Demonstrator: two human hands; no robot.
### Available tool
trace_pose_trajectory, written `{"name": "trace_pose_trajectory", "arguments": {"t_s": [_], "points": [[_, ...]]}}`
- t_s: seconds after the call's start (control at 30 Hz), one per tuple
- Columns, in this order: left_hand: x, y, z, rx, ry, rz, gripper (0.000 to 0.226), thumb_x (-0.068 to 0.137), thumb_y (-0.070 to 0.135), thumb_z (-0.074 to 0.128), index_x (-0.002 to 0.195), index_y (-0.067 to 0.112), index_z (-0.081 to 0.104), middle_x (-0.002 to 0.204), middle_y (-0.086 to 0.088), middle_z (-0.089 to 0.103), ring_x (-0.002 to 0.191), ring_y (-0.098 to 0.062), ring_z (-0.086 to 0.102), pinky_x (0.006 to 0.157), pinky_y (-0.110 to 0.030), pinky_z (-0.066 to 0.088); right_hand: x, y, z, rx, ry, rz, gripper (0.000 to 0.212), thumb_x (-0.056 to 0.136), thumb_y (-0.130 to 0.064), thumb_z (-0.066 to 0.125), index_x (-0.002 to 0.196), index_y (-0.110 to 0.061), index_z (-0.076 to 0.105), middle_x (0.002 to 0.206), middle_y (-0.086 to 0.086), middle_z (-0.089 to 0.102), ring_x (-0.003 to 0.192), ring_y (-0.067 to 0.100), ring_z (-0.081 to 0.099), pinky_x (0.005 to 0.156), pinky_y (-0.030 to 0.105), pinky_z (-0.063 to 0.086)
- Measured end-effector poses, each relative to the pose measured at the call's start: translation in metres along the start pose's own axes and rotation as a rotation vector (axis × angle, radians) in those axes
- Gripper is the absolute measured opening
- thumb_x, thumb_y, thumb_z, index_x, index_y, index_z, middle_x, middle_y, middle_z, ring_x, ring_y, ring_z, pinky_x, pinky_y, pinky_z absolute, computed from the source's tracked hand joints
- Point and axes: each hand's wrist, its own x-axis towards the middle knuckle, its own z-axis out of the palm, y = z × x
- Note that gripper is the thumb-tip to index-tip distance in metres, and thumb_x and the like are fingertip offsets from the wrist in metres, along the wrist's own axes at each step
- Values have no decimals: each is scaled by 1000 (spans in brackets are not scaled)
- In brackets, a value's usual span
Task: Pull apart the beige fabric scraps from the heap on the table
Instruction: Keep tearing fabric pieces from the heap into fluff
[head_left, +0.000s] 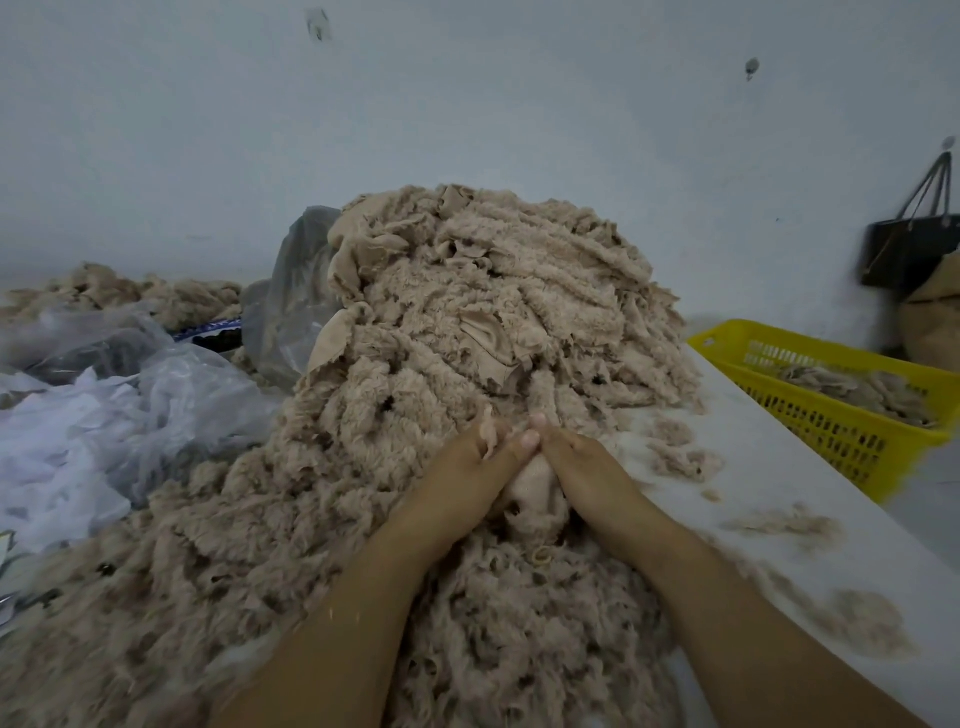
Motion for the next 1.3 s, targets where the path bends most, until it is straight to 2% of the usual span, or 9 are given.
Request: {"name": "trace_pose_trajectory", "arguments": {"t_s": [0.1,0.23,0.37,0.5,0.63,0.77,0.9,1.1,1.3], "points": [[1,-1,1,-53,45,-32,32,99,49,52,83,23,63,60,9,60,55,-6,56,50,-16,44,0,-1,3,14,-19,-21,55,85,-69,48,106,-26,76,101,-2,77,98,13,72,94,32,52],[5,-1,3,-205,169,-133,27,101,42,52,91,27,72,89,2,77,85,-13,73,71,-29,59,2,-4,9,64,-19,-41,55,79,-73,54,102,-29,77,106,13,75,104,29,69,103,48,49],[8,2,8,-251,343,-239,39,97,34,57,64,18,72,64,2,72,57,-12,68,47,-20,49,2,-3,11,102,-21,-33,93,63,-84,62,106,-1,68,112,36,62,108,52,59,101,59,45],[13,0,-17,-417,587,-297,40,93,20,53,53,17,55,48,2,51,40,-13,44,40,-18,35,1,-2,-7,140,33,-44,58,77,-66,61,90,-13,78,91,15,76,85,27,74,76,31,57],[13,-7,-33,-540,669,-231,51,100,15,43,50,17,46,44,3,37,35,-10,25,35,-20,21,4,-6,-26,437,227,24,53,84,-59,56,93,-12,78,98,16,76,90,27,74,72,32,59],[15,-10,-19,-79,569,-290,28,100,26,48,76,14,57,65,-5,54,53,-15,45,50,-27,36,7,-9,-34,725,279,97,57,88,-55,51,121,-11,64,110,12,74,100,26,72,84,42,58],[11,-8,-12,297,472,55,12,94,27,52,84,21,47,90,3,48,78,-20,46,63,-33,37,8,-10,-38,873,261,118,54,98,-54,44,127,-11,60,116,12,73,104,27,71,95,46,53],[6,-5,5,495,187,211,38,95,51,51,127,31,57,121,15,54,117,-6,44,93,-23,36,6,-7,-40,981,98,153,81,72,-69,57,125,-7,64,122,22,68,107,38,68,87,54,55],[13,-15,-12,526,300,7,16,99,31,54,88,26,65,85,8,59,93,-16,54,75,-33,44,7,-5,-43,1021,155,157,80,77,-75,55,125,-13,65,118,16,71,98,33,72,67,46,61]]}}
